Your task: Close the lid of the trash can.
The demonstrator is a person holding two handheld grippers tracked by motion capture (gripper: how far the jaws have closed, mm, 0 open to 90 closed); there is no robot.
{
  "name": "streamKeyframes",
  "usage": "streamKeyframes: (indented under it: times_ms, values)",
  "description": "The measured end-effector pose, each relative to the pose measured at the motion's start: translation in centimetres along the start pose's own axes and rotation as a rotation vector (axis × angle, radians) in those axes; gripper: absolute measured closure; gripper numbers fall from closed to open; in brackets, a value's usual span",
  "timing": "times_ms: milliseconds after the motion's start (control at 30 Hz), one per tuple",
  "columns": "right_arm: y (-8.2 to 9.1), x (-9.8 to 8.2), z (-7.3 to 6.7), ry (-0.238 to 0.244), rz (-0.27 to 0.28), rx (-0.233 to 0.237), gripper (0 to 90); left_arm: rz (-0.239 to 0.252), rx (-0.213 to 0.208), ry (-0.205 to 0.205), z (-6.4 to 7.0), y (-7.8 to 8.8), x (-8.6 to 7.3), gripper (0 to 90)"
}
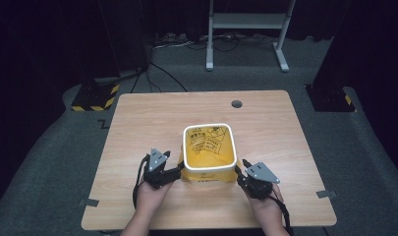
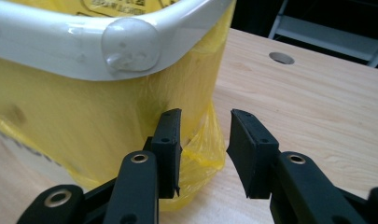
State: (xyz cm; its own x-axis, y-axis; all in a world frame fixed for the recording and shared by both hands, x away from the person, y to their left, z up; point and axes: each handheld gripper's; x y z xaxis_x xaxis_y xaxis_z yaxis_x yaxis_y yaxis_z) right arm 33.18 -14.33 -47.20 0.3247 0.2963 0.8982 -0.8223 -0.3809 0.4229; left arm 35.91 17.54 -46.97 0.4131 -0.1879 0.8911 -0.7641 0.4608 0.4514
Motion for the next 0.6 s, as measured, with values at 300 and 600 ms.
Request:
streamKeyframes:
  times_ms: [300, 600]
  values:
    - [-0.3, -0.1, 2.1, -0.012, 0.019, -0.009, 50.0, 0.005, 0.055, 0.019, -2.4, 1.2, -0.8, 22.5]
    - [-0.2, -4.1, 8.7, -0.086, -0.149, -0.043, 37.2, -0.273, 0.122, 0.034, -6.3, 3.8, -5.6, 17.4]
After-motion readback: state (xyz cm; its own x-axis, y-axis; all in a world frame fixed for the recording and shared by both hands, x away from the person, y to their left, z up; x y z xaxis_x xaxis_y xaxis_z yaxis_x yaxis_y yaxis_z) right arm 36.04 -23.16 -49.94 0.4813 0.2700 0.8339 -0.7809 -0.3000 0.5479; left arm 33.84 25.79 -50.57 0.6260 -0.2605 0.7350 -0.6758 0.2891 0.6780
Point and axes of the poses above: each handheld gripper's, and its own axes: y roughly backward along the jaws, x roughly out of its top, z roughly to its right
